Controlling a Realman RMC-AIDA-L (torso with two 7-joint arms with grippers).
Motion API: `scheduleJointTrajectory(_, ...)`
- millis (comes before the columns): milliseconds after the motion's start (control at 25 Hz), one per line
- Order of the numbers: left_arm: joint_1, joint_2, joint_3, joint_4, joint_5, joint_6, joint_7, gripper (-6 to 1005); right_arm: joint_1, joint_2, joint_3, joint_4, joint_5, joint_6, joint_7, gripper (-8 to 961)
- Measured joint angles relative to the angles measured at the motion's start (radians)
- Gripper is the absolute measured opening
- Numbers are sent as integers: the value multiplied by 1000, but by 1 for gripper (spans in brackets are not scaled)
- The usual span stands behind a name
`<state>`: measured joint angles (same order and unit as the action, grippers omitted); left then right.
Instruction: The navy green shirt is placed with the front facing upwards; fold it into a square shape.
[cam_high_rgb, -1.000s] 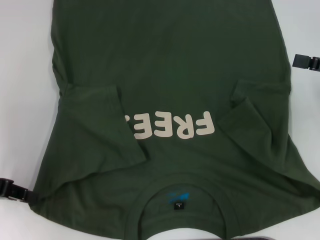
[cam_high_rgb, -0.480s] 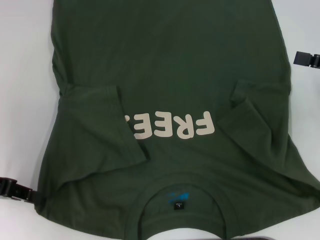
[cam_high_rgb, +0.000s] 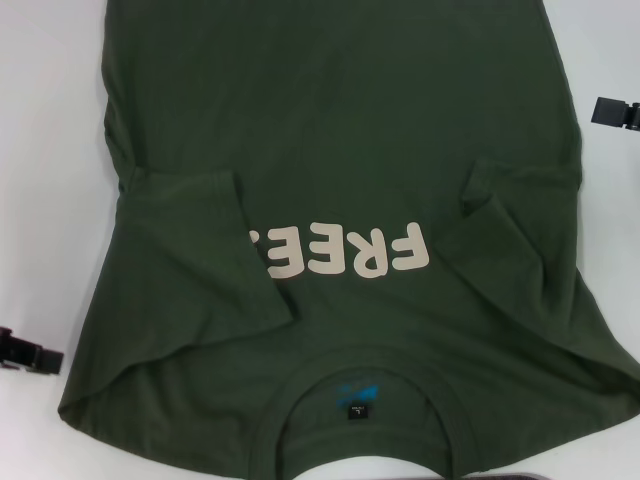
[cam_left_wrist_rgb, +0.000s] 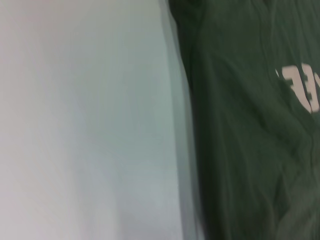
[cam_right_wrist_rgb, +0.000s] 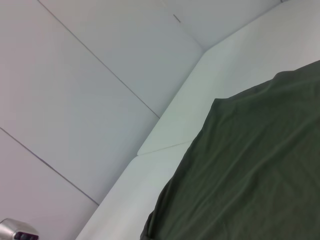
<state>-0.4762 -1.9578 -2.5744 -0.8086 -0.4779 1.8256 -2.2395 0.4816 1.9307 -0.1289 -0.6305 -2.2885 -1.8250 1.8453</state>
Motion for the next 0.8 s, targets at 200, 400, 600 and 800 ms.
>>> scheduleJointTrajectory(200, -4, 8, -37, -20, -17, -1, 1, 152, 0, -1, 1, 0, 0, 4, -1, 597)
scheduleJointTrajectory(400, -7, 5, -68, -6, -121, 5, 43, 167, 1, -1, 3, 2, 0, 9, -8, 596)
scheduleJointTrajectory(600, -9, -16, -83, -3, -281, -16, 82, 182, 2, -1, 5, 1, 15, 14, -9, 597)
scheduleJointTrajectory(800, -30, -52, -88, -3, -343, -97, 108, 196, 5, -1, -1, 0, 25, 25, -9, 597)
